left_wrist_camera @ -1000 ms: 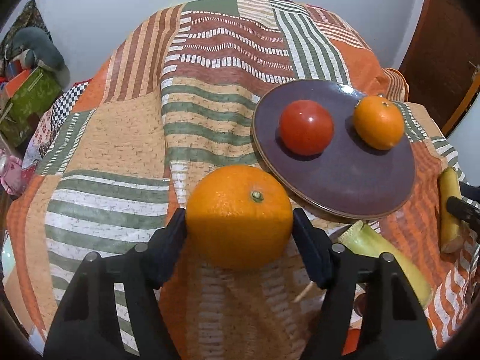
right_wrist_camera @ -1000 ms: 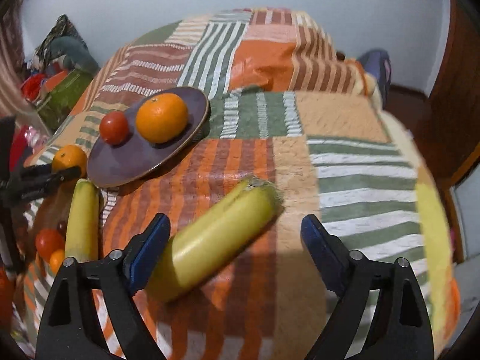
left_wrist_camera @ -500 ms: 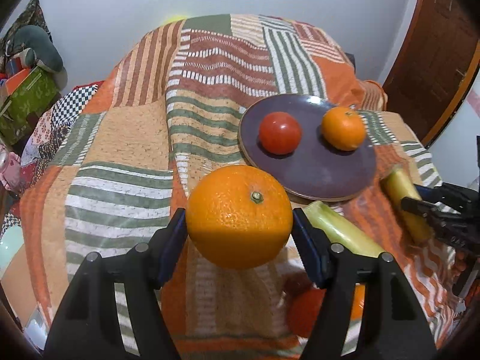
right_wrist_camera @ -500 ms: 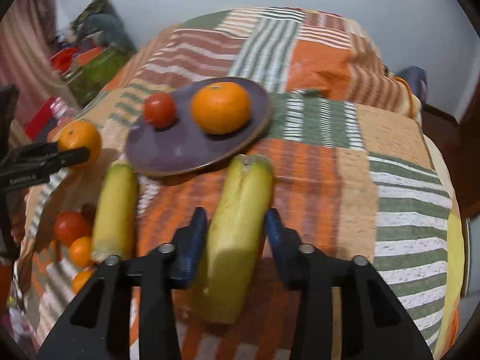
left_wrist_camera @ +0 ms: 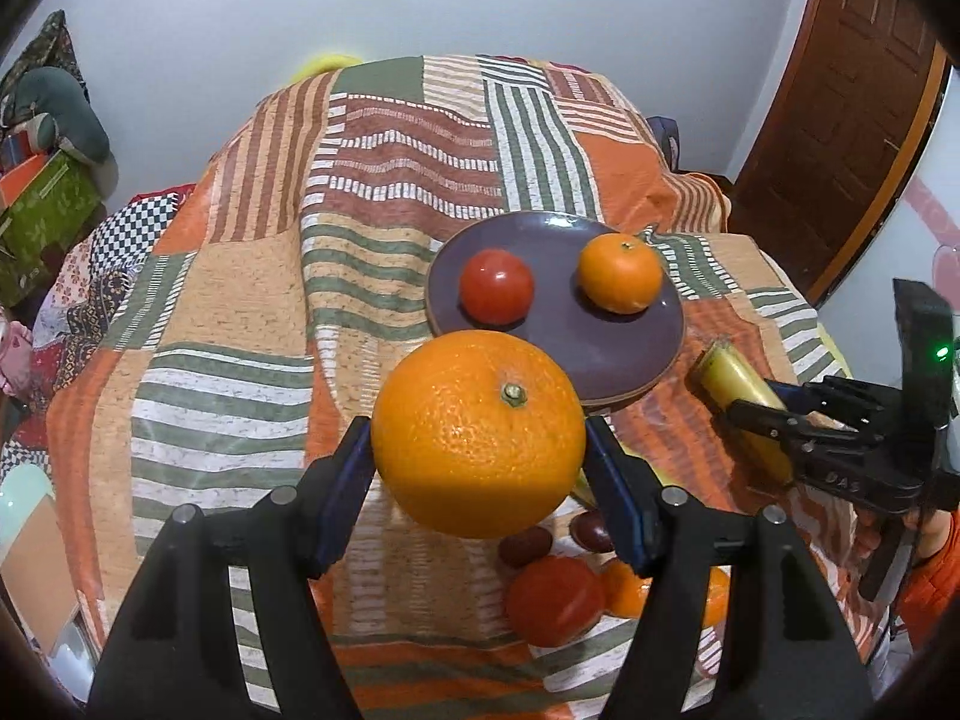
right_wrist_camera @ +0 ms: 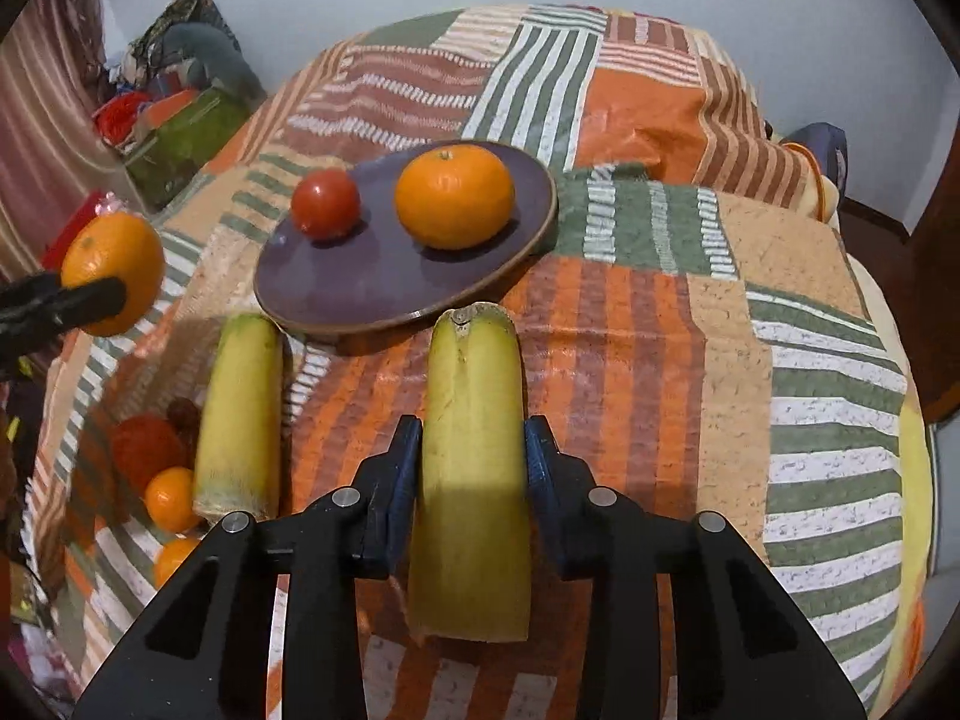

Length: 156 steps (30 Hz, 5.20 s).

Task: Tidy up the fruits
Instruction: 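Place the orange on the plate with the left gripper while the right gripper lays the banana between the oranges, then grasp the pale green corn cob with the right gripper while the left gripper moves to another tomato, then lift the red tomato with the left gripper while the right gripper carries the corn cob over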

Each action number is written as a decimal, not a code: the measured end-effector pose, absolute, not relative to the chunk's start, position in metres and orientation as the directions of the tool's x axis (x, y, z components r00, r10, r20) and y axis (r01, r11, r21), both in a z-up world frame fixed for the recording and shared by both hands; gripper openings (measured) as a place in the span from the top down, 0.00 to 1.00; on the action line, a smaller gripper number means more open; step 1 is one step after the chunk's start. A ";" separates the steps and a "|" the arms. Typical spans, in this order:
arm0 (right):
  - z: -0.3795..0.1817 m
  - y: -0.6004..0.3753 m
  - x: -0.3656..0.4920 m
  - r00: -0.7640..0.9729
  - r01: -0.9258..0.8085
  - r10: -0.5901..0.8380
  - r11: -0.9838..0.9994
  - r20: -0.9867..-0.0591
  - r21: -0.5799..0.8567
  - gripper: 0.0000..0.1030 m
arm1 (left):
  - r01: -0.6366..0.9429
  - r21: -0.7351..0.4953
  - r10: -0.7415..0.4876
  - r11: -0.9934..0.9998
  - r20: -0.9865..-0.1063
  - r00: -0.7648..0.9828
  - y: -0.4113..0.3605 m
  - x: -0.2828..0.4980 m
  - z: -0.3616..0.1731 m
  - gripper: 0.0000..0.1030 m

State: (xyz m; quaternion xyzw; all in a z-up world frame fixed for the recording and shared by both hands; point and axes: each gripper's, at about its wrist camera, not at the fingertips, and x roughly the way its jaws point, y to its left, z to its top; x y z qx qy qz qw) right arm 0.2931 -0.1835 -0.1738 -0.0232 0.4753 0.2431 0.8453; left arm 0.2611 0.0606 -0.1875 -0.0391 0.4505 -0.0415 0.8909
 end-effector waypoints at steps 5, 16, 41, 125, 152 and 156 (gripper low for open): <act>-0.151 -0.180 0.298 0.483 -0.446 0.416 0.874 -0.770 0.192 0.69 | 0.048 -0.106 -0.114 0.993 -0.801 0.587 0.054 0.273 -0.191 0.34; -0.139 -0.144 0.332 0.505 -0.483 0.468 0.850 -0.725 0.211 0.69 | 0.085 -0.116 -0.144 0.990 -0.820 0.554 0.038 0.314 -0.210 0.34; -0.159 -0.090 0.388 0.462 -0.503 0.468 0.838 -0.753 0.212 0.69 | 0.093 -0.135 -0.164 0.986 -0.834 0.528 0.046 0.366 -0.240 0.33; -0.131 -0.145 0.247 0.508 -0.528 0.433 0.840 -0.745 0.128 0.66 | -0.010 -0.110 -0.090 0.994 -0.853 0.513 0.051 0.211 -0.221 0.20; -0.138 -0.159 0.242 0.506 -0.534 0.447 0.834 -0.738 0.139 0.65 | 0.029 -0.221 -0.209 0.975 -0.858 0.470 0.038 0.219 -0.235 0.58; -0.139 -0.158 0.244 0.495 -0.545 0.458 0.825 -0.739 0.147 0.65 | 0.028 -0.224 -0.211 0.974 -0.858 0.468 0.038 0.219 -0.234 0.59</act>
